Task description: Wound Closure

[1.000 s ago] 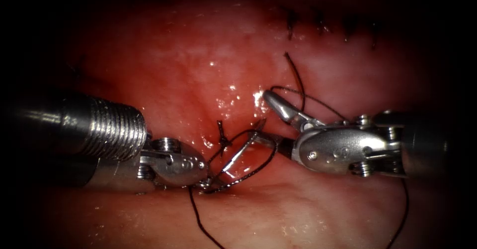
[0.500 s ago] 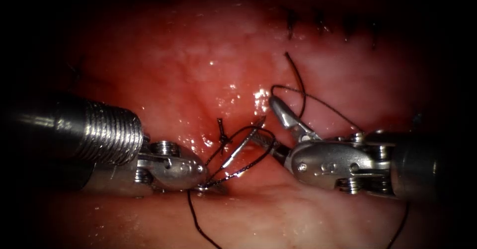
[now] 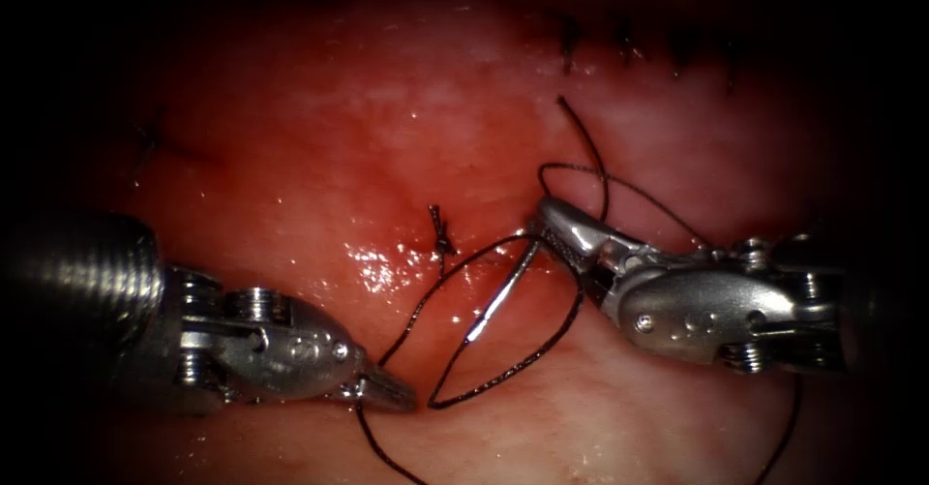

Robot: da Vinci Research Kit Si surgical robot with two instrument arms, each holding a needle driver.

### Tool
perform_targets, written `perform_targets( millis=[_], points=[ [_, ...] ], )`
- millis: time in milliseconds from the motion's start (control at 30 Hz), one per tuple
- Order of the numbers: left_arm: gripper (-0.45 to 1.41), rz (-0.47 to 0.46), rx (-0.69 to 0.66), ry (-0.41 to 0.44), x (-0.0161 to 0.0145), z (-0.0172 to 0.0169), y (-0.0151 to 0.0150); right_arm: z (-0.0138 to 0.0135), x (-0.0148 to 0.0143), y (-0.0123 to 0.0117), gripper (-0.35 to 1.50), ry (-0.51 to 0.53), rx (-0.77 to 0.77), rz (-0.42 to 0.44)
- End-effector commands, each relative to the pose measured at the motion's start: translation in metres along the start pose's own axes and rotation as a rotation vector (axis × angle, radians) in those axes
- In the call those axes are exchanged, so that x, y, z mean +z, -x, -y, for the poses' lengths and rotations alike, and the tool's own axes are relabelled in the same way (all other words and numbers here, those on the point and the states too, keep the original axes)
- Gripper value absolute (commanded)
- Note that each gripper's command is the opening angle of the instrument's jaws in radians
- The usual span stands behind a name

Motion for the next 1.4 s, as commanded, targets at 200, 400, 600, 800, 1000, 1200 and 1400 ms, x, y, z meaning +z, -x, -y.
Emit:
perform_targets(
  millis=[200, 400, 600, 800, 1000, 1200, 1400],
  points=[
    [-0.05, -0.217, 0.052, -0.101, -0.0061, 0.0015, -0.0051, -0.0037, -0.0017, 0.0005, -0.35, -0.001, 0.348, 0.088],
    [-0.06, -0.371, 0.057, -0.276, -0.0109, 0.0046, -0.0071, -0.0033, -0.0008, 0.0022, -0.35, -0.068, 0.551, -0.106],
    [0.32, -0.418, -0.020, -0.363, -0.0085, 0.0060, -0.0063, -0.0016, 0.0011, 0.0038, -0.35, -0.054, 0.666, -0.413],
    [0.31, -0.427, -0.060, -0.373, -0.0064, 0.0079, -0.0048, -0.0010, 0.0023, 0.0017, -0.35, -0.103, 0.697, -0.536],
    [0.26, -0.441, -0.077, -0.405, -0.0061, 0.0096, -0.0041, 0.0004, 0.0034, -0.0019, -0.35, -0.144, 0.604, -0.640],
    [0.29, -0.438, -0.097, -0.431, -0.0045, 0.0090, -0.0043, 0.0010, 0.0041, -0.0034, -0.35, -0.154, 0.530, -0.638],
    [0.24, -0.427, -0.093, -0.421, -0.0041, 0.0087, -0.0041, 0.0006, 0.0038, -0.0027, -0.35, -0.140, 0.496, -0.616]
  ],
)
